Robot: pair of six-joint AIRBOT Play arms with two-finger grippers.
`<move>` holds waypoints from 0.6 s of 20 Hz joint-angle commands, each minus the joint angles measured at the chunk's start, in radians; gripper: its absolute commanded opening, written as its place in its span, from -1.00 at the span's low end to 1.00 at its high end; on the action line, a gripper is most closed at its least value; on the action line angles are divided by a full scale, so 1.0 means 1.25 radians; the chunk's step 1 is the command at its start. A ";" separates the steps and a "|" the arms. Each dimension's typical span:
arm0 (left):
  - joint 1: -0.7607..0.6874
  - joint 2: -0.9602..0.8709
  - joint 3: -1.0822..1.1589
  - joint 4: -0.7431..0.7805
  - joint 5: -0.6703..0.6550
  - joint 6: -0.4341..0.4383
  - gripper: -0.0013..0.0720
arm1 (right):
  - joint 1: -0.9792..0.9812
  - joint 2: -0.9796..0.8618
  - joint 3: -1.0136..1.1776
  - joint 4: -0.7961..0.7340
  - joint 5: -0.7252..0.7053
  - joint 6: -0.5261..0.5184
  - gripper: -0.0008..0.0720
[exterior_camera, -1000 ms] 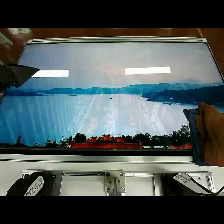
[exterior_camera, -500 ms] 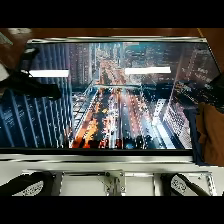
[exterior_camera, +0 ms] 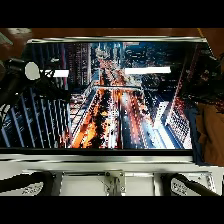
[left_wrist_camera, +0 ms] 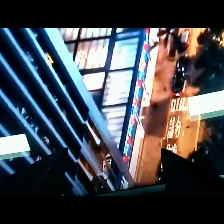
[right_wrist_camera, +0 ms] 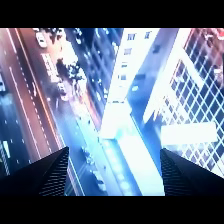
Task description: Fold the shirts.
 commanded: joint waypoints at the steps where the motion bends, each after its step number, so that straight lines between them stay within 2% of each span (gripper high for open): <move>1: 0.001 -0.008 0.002 0.007 0.007 -0.003 0.97 | 0.011 -0.003 -0.002 -0.001 0.006 0.004 0.95; 12: 0.001 -0.005 0.002 0.007 0.021 0.000 0.97 | 0.011 -0.003 -0.002 -0.001 0.006 0.004 0.95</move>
